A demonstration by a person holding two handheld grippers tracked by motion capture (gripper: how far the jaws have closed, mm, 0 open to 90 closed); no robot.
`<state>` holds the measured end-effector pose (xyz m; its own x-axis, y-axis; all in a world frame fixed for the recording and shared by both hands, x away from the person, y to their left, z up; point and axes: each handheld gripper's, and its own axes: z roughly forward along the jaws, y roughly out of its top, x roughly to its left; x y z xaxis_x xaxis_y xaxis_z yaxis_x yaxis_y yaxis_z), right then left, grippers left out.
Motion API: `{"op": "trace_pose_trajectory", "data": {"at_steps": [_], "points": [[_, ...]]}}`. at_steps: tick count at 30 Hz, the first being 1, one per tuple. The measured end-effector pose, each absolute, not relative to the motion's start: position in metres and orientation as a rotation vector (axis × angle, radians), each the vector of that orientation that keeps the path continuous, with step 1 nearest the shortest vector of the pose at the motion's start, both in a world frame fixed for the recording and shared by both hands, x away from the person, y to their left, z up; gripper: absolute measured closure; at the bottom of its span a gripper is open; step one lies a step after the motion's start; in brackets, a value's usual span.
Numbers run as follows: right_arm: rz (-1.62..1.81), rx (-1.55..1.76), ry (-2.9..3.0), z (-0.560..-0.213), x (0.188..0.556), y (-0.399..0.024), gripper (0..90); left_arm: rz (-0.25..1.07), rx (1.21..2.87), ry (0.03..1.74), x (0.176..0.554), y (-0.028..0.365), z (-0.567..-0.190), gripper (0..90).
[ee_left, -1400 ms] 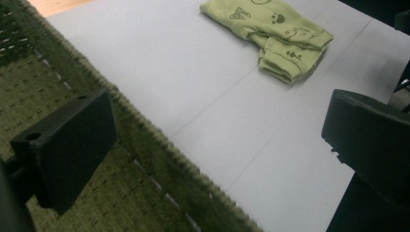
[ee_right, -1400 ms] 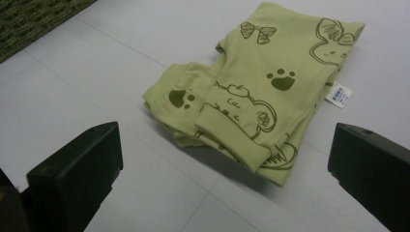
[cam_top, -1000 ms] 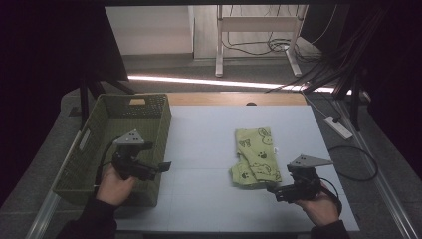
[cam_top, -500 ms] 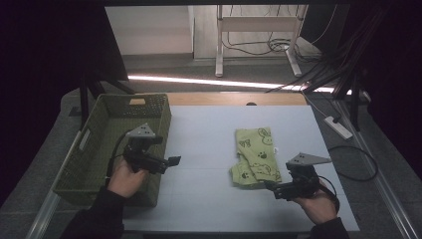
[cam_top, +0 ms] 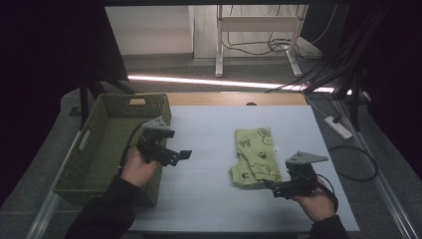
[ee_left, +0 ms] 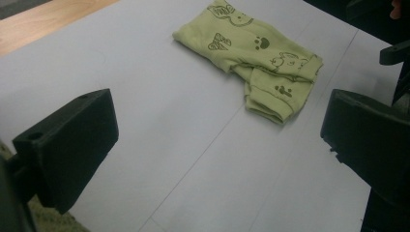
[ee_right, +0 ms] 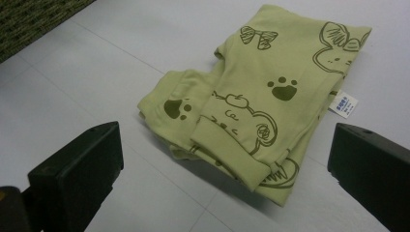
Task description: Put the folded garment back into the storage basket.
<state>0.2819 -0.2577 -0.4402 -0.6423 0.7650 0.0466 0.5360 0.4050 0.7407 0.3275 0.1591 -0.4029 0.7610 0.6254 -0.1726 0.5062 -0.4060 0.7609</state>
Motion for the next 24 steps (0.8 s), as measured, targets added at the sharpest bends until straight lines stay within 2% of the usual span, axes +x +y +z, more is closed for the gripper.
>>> {"op": "trace_pose_trajectory", "data": {"at_steps": [24], "points": [[1.044,1.137,2.361,-0.446,0.294,-0.259,0.0,0.175,2.169,0.816,0.368,0.116,-0.414,0.0]]}}
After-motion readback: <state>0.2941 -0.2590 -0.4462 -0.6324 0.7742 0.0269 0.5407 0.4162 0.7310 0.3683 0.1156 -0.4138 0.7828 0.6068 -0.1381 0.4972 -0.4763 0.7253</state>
